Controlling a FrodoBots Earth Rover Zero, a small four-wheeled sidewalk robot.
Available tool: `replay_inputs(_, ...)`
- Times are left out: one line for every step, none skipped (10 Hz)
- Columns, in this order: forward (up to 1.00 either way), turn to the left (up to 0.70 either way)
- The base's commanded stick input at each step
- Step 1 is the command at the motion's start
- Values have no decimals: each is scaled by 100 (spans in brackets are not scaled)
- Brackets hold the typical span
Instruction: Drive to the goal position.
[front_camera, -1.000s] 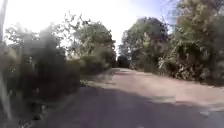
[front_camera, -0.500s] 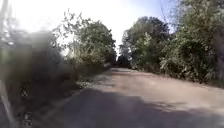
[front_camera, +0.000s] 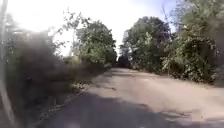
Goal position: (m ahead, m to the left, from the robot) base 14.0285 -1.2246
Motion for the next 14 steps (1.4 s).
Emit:
replay_inputs(70, 0)
replay_inputs(70, -5)
replay_inputs(70, -20)
replay_inputs(70, -32)
replay_inputs(70, -32)
replay_inputs(70, -32)
replay_inputs(70, -28)
replay_inputs(70, -19)
replay_inputs(70, 0)
replay_inputs(70, 0)
replay_inputs(70, 0)
replay_inputs(70, 0)
replay_inputs(70, 0)
replay_inputs(70, 0)
